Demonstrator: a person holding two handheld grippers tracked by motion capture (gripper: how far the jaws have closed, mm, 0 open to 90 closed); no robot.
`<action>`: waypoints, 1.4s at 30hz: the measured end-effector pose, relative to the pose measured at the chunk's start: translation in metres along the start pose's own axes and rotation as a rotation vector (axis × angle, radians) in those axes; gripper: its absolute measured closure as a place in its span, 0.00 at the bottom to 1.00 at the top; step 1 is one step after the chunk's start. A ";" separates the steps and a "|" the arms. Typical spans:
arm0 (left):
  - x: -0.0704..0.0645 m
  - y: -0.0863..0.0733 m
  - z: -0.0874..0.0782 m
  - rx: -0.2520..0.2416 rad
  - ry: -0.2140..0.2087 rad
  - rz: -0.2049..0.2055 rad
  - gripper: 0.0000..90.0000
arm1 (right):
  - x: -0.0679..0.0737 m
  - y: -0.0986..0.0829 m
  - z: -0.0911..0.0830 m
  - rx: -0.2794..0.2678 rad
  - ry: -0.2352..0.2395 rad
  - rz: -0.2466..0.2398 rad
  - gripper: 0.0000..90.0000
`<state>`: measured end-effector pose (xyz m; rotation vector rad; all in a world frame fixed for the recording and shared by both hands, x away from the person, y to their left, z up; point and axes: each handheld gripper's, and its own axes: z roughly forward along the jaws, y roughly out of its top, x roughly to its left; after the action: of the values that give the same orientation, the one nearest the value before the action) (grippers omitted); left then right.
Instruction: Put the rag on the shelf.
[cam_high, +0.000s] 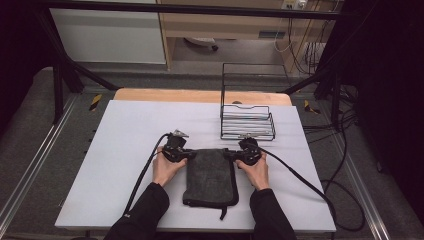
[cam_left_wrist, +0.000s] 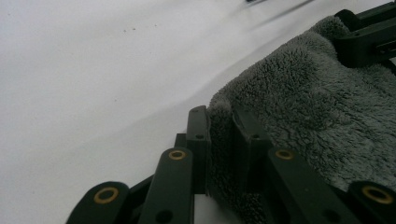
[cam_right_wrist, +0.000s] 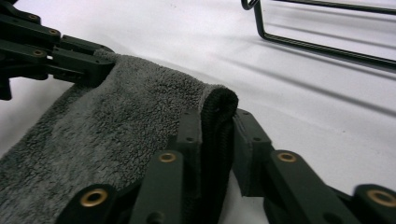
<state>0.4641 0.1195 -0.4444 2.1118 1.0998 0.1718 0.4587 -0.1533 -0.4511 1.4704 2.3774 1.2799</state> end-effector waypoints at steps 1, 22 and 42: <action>0.000 0.000 0.000 0.002 0.000 0.003 0.87 | 0.000 0.001 -0.001 0.002 0.005 0.003 0.87; -0.009 0.003 -0.039 -0.111 -0.039 0.028 0.90 | 0.020 0.000 -0.033 -0.117 0.041 -0.034 0.90; -0.033 0.004 -0.082 -0.253 -0.039 0.082 0.90 | 0.044 -0.003 -0.073 -0.273 0.062 -0.107 0.90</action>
<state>0.4114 0.1384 -0.3759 1.9256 0.9178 0.2917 0.4002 -0.1644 -0.3902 1.2265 2.1751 1.5682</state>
